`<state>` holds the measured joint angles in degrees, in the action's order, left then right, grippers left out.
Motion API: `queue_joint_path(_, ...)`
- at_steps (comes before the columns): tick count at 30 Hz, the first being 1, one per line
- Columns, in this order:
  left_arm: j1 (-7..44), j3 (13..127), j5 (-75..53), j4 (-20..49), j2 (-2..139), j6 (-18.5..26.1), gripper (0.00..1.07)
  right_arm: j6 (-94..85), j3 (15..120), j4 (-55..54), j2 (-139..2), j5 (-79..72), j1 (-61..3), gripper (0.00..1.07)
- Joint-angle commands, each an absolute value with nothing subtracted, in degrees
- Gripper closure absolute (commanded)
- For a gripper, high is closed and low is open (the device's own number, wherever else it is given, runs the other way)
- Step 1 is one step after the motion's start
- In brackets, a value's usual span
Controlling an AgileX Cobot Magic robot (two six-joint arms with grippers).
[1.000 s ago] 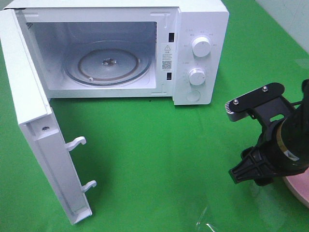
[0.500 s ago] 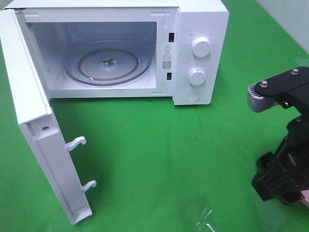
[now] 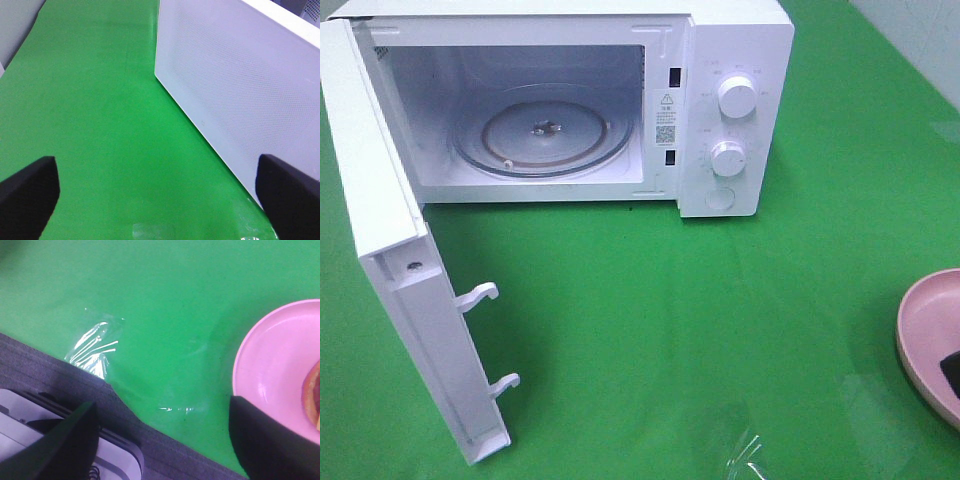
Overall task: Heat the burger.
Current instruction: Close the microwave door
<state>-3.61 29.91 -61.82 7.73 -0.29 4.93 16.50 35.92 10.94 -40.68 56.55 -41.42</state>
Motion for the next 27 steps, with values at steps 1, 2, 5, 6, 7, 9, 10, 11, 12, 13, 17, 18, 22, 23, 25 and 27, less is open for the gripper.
queue_joint_path(1,-3.6,29.7,-61.3,7.8,-1.2,5.0,0.07,15.9,36.3,11.2,-37.1,57.7,-41.3,0.34)
queue_joint_path(2,-3.6,29.7,-61.3,7.8,-1.2,5.0,0.07,15.9,36.3,11.2,-33.9,57.6,-41.3,0.34)
queue_joint_path(5,-3.6,29.7,-61.3,7.8,-1.2,5.0,0.07,15.9,36.3,10.9,-29.7,57.8,-39.5,0.34)
queue_joint_path(6,-3.6,29.7,-61.3,7.8,-1.2,5.0,0.07,15.9,36.3,10.9,-29.7,57.8,-39.5,0.34)
queue_joint_path(7,-3.6,29.7,-61.3,7.8,-1.2,5.0,0.07,15.8,36.0,11.0,-28.0,57.8,-37.2,0.34)
queue_joint_path(9,-3.6,29.7,-61.3,7.8,-1.2,5.0,0.07,15.4,35.8,10.9,-27.3,57.6,-35.5,0.34)
queue_joint_path(10,-3.6,29.7,-61.3,7.8,-1.2,5.0,0.07,14.3,34.7,10.9,-25.4,57.6,-31.7,0.34)
queue_joint_path(11,-3.6,29.7,-61.3,7.8,-1.2,5.0,0.07,14.3,34.7,10.9,-25.4,57.6,-31.7,0.34)
queue_joint_path(12,-3.6,29.7,-61.3,7.8,-1.2,5.0,0.07,13.4,33.3,10.8,-23.6,57.6,-28.4,0.34)
queue_joint_path(13,-3.6,29.7,-61.3,7.8,-1.2,5.0,0.07,13.4,33.3,10.8,-23.6,57.6,-28.4,0.34)
queue_joint_path(17,-3.6,29.7,-61.3,7.8,-1.2,5.0,0.07,13.1,30.2,10.8,-19.7,57.2,-22.6,0.34)
queue_joint_path(18,-3.6,29.7,-61.3,7.8,-1.2,5.0,0.07,12.8,29.0,10.8,-17.7,57.1,-19.9,0.34)
queue_joint_path(22,-3.6,29.7,-61.3,7.8,-1.2,5.0,0.07,12.4,28.4,10.4,-14.6,55.6,-16.9,0.34)
queue_joint_path(23,-3.6,29.7,-61.3,7.8,-1.2,5.0,0.07,11.3,28.4,9.6,-12.6,55.5,-15.0,0.34)
queue_joint_path(25,-3.6,29.7,-61.3,7.8,-1.2,5.0,0.07,9.3,28.4,8.5,-10.5,55.2,-13.1,0.34)
queue_joint_path(27,-3.6,29.7,-61.3,7.8,-1.2,5.0,0.07,5.9,28.4,6.7,-7.8,55.0,-11.2,0.34)
